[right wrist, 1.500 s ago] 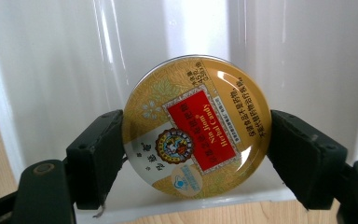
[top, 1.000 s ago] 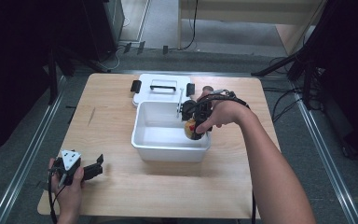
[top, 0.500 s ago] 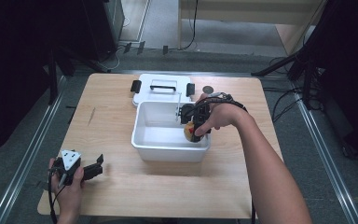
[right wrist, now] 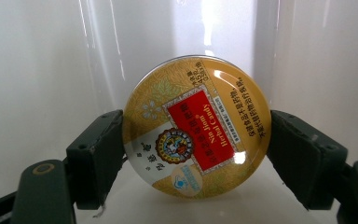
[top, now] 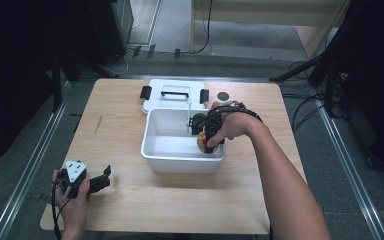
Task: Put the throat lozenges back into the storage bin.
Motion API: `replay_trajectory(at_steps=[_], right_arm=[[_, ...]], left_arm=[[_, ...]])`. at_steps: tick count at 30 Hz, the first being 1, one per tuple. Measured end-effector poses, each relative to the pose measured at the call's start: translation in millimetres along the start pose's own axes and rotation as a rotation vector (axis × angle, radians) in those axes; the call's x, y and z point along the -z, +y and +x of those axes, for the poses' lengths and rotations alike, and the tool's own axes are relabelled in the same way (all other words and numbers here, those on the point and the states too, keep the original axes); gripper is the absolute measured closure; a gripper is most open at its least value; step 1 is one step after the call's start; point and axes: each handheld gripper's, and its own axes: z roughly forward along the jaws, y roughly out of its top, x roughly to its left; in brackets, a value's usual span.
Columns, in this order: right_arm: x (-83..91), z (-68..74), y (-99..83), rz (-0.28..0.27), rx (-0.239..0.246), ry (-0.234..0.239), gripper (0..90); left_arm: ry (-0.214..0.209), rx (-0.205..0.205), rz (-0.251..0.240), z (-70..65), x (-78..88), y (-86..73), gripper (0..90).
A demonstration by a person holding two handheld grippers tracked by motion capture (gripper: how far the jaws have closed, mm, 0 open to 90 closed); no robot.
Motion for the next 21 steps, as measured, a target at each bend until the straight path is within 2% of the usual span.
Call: replay_trajectory(at_steps=[21], right_arm=[[-10.3,-0.8,4.6,0.020,0.004,0.009,22.3]], left_arm=[[-0.002,-0.003,0.001,-0.2,0.1,0.0,0.2]])
